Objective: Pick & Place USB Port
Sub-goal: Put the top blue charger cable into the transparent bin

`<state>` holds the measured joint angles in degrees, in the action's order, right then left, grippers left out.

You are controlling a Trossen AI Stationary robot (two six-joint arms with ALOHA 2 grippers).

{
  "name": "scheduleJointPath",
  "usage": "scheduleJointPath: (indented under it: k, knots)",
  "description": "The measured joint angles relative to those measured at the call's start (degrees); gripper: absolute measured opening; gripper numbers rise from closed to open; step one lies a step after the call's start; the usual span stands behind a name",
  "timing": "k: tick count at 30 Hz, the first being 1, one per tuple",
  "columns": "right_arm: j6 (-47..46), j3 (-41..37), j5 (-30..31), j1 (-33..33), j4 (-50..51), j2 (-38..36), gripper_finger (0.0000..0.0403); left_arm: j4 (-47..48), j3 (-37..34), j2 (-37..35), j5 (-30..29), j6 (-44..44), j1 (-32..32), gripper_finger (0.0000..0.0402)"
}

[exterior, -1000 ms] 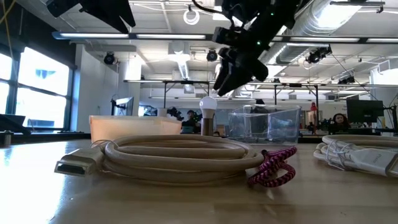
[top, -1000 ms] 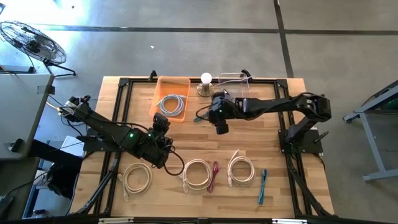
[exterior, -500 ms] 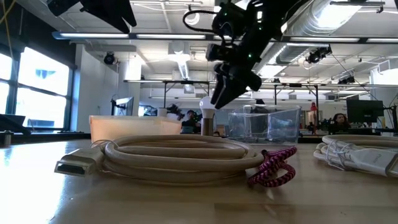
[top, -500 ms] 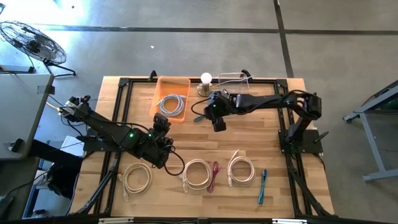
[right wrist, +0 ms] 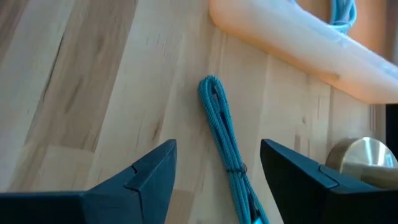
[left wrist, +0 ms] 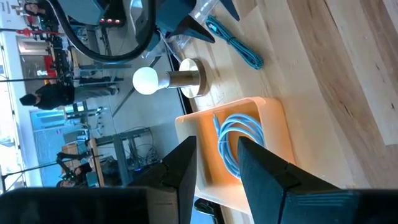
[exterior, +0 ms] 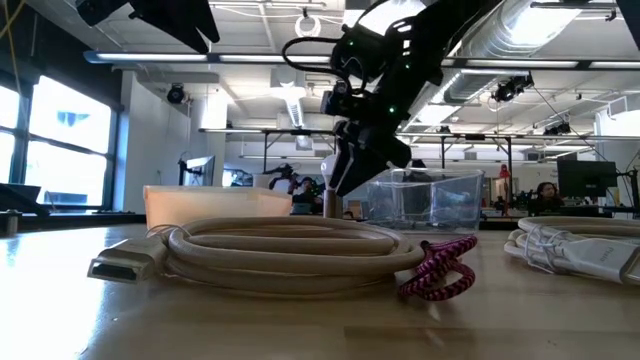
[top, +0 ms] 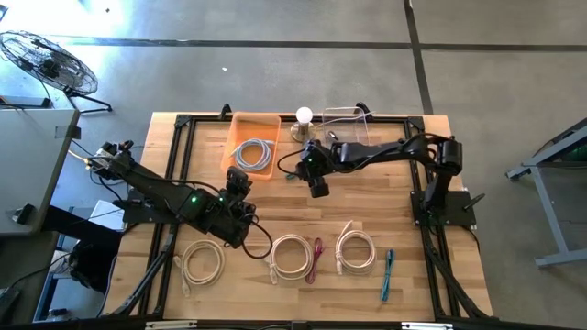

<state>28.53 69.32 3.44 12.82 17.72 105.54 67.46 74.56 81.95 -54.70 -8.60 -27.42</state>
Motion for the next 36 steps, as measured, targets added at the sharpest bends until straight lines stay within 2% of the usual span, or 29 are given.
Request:
scheduleJointPath:
  k: [16, 23, 36]
  knots:
    - [-0.2, -0.01, -1.17, 2.3, -3.08, 4.57, 0.0224, -0.02, -0.02, 0.0, 0.35, 0.09, 0.0, 0.0113]
    - [-2.98, -0.02, -5.56, 3.58, -5.66, 4.85, 0.0224, -0.02, -0.02, 0.0, 0.37, 0.11, 0.0, 0.0113]
    - [-4.23, -0.04, -7.96, 4.39, -7.74, 8.86, 0.0224, -0.1, -0.02, -0.02, 1.42, 1.13, 0.02, 0.0113]
